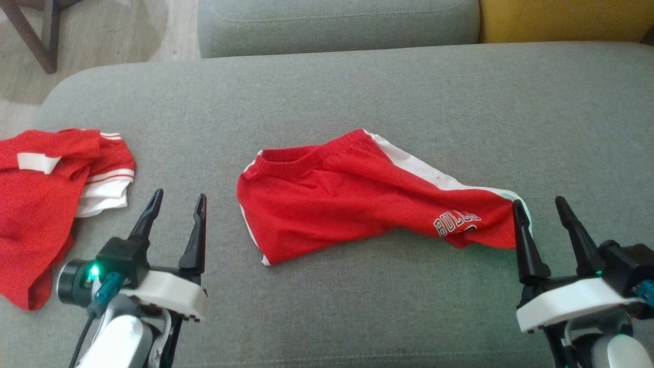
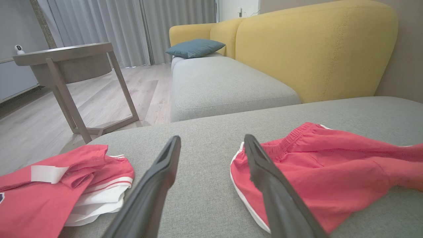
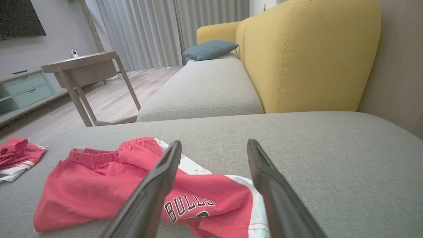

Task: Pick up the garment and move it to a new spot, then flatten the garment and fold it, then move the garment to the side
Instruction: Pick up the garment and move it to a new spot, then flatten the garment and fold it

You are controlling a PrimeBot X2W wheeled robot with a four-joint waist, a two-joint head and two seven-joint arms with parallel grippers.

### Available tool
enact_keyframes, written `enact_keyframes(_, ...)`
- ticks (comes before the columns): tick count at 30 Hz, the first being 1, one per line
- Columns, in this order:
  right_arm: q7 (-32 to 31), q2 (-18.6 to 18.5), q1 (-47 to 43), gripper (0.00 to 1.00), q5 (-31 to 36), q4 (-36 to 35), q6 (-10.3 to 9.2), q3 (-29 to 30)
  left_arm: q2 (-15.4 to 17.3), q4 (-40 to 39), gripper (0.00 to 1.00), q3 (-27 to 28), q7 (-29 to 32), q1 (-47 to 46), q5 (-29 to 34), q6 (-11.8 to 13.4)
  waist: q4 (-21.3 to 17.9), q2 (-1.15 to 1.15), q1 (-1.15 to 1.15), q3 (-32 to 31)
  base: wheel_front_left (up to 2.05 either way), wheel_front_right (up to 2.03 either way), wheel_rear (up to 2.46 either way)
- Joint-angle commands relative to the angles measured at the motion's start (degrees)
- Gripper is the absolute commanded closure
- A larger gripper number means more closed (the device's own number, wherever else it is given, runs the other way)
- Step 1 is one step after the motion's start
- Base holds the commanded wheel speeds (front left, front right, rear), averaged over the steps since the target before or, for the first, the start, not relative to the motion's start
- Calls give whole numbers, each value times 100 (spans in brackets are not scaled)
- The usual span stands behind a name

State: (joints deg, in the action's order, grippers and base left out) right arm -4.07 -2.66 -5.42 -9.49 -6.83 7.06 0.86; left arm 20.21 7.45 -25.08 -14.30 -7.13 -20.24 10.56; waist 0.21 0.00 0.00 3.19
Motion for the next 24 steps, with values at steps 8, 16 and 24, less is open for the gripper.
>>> enact_keyframes(8,-8,-26,158,0,49,-247,43,-122,78,-155,0,324,-70,-179,69,-56,-5,0,0,34,0,0,0)
enact_keyframes(16,12,-23,178,0,34,-229,43,-125,60,-156,0,354,-70,-183,104,-85,0,0,0,60,0,0,0)
enact_keyframes(24,23,-22,211,0,4,-230,43,-140,27,-125,0,284,-50,-292,111,-169,-15,0,0,170,0,0,0)
